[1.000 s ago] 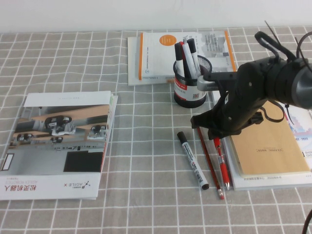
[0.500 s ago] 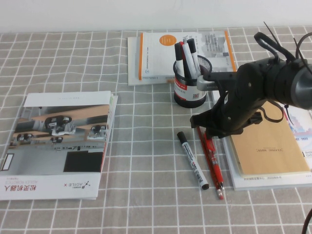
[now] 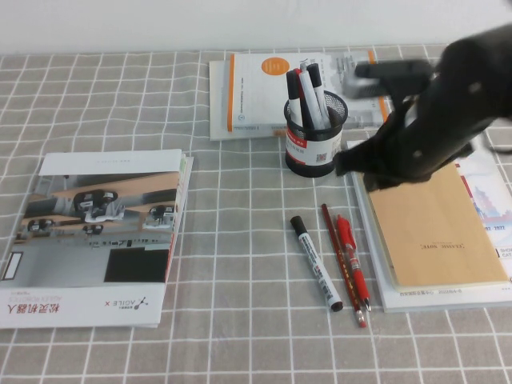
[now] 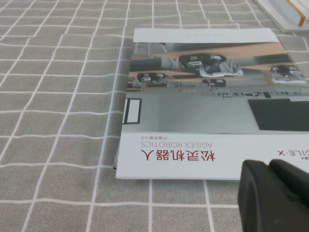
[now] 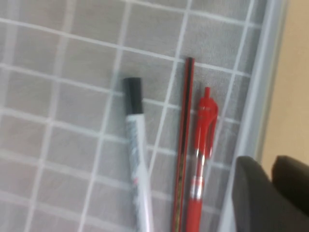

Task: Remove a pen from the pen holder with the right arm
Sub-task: 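Take a marker out of the pen holder and lay it on the table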

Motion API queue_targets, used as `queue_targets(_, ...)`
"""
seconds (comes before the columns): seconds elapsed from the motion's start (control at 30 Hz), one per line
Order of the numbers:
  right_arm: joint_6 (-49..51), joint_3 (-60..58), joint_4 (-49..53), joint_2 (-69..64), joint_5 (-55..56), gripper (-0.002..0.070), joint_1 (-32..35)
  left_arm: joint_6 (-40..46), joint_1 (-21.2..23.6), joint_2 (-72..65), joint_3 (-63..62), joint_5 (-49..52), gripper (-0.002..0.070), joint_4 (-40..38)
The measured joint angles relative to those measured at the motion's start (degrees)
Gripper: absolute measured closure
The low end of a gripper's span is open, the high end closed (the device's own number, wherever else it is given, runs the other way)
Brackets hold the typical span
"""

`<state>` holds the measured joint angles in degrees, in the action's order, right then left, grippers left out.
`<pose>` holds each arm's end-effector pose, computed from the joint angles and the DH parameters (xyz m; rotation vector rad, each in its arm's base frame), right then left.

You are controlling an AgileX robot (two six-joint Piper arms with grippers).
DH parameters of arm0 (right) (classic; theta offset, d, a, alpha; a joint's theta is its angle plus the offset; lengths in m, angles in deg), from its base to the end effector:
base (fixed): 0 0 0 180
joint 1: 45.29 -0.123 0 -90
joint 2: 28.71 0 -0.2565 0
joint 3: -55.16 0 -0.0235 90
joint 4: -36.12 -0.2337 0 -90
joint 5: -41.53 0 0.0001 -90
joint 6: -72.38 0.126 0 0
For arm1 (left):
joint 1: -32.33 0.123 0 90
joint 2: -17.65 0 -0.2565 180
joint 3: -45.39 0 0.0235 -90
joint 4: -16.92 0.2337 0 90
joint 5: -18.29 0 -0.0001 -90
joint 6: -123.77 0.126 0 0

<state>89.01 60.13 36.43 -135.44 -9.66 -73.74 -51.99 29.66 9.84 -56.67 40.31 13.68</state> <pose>0.3209 0.1732 0.2318 -0.2805 2.6787 0.2421 0.0969 -0.0072 0.1601 0.0786 1.8788 -0.0371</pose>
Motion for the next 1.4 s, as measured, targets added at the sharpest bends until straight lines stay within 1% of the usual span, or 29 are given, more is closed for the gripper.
queue_targets(0.1, -1.7, 0.0, 0.5, 6.9, -3.2, 0.0671, -1.7, 0.0, 0.0, 0.0, 0.0, 0.0, 0.0680, 0.0)
queue_targets(0.23, -2.5, -1.3, 1.6, 15.8, -6.4, 0.0684, -4.2, 0.0, 0.0, 0.0, 0.0, 0.0, 0.0680, 0.0)
queue_targets(0.33, -2.2, -5.3, 2.4, 23.6, -7.0, 0.0687, -5.1, 0.0, 0.0, 0.0, 0.0, 0.0, 0.0680, 0.0)
queue_targets(0.53, 1.1, -17.6, 5.1, 42.4, -7.7, 0.0688, -5.4, 0.0, 0.0, 0.0, 0.0, 0.0, 0.0680, 0.0)
queue_targets(0.77, 1.3, -32.4, 5.2, 64.0, -5.1, 0.0688, -5.4, 0.0, 0.0, 0.0, 0.0, 0.0, 0.0680, 0.0)
queue_targets(0.9, 1.3, -39.7, 4.2, 73.5, -3.4, 0.0688, -5.4, 0.0, 0.0, 0.0, 0.0, 0.0, 0.0680, 0.0)
queue_targets(1.1, 1.3, -49.3, 4.9, 80.4, -2.2, 0.0688, -5.4, 0.0, 0.0, 0.0, 0.0, 0.0, 0.0680, 0.0)
queue_targets(1.4, 1.3, -58.9, 11.8, 81.0, 11.4, 0.0688, -5.4, 0.0, 0.0, 0.0, 0.0, 0.0, 0.0680, 0.0)
